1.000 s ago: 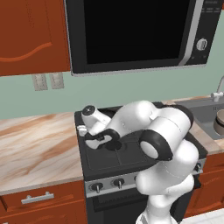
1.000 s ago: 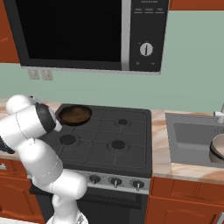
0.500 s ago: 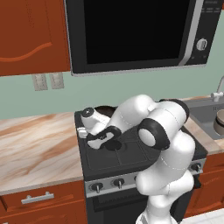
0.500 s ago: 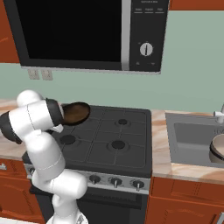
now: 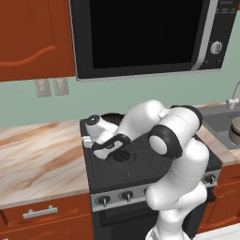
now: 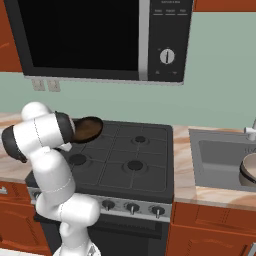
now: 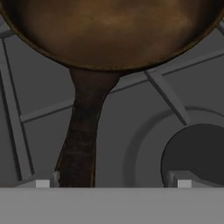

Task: Move the pot and pan from the stove into the sink.

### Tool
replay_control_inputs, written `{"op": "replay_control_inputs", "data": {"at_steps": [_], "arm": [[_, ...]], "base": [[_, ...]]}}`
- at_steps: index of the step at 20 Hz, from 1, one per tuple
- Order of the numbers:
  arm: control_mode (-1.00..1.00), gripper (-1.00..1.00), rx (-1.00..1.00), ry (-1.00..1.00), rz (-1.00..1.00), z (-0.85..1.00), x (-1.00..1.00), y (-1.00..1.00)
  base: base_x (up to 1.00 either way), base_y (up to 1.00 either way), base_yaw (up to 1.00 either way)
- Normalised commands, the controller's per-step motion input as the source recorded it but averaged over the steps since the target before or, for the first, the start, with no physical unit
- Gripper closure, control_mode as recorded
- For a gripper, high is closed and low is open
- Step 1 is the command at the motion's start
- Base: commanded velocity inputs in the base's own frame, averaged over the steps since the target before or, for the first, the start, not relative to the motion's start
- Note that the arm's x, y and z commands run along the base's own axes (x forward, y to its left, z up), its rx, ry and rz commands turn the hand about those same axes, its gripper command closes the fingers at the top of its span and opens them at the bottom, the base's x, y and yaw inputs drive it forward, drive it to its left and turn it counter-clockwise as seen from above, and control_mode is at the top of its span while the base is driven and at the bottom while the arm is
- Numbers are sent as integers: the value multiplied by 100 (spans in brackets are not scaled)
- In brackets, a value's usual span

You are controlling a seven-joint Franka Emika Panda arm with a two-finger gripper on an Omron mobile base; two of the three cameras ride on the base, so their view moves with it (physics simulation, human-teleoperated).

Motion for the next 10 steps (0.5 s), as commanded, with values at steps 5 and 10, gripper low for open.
{"op": "replay_control_inputs", "data": {"at_steps": [5, 10], "arm": [[-100, -100, -2, 0, -8, -3, 9, 41], [-100, -100, -2, 0, -4, -5, 8, 23]], "base": [[0, 0, 0], [0, 0, 0]]}}
